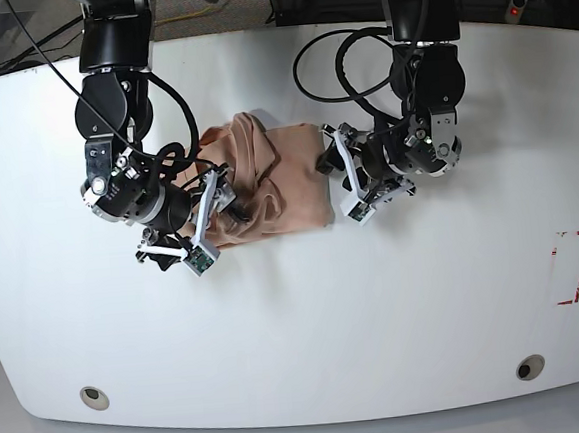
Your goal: Fold the T-shirt properly
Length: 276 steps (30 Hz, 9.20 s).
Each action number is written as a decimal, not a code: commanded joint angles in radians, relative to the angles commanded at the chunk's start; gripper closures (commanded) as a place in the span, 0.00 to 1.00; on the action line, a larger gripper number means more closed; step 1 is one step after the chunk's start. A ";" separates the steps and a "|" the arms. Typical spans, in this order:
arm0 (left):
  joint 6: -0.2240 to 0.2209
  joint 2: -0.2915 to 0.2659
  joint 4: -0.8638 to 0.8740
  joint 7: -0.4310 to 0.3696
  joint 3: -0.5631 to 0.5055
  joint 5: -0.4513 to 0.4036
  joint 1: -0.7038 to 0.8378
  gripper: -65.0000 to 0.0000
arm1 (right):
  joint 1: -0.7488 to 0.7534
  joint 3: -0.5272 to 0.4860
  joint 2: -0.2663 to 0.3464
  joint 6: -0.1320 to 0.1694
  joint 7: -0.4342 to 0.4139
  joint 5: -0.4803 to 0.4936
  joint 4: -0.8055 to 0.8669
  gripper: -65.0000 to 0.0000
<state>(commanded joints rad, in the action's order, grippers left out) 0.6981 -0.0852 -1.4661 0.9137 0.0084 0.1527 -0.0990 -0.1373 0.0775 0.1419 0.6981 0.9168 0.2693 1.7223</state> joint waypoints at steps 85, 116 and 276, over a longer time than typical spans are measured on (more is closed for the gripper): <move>0.000 0.293 -0.288 -0.193 0.282 0.190 0.206 0.55 | 0.109 -0.358 -0.138 0.000 -0.063 -0.006 -0.075 0.70; 0.000 0.292 -0.276 -0.196 0.190 0.190 0.204 0.55 | 0.222 -0.172 -0.021 -0.031 -0.049 -0.008 0.000 0.66; -0.045 0.344 -0.115 -0.324 0.052 0.190 0.155 0.55 | 0.160 -0.339 -0.249 0.000 -0.026 0.026 -0.075 0.67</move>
<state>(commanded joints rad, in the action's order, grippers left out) 0.6529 0.2585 -1.5812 0.5900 0.0606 0.3429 0.0560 0.0222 -0.2616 -0.1066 0.6981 0.8907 0.2954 1.6471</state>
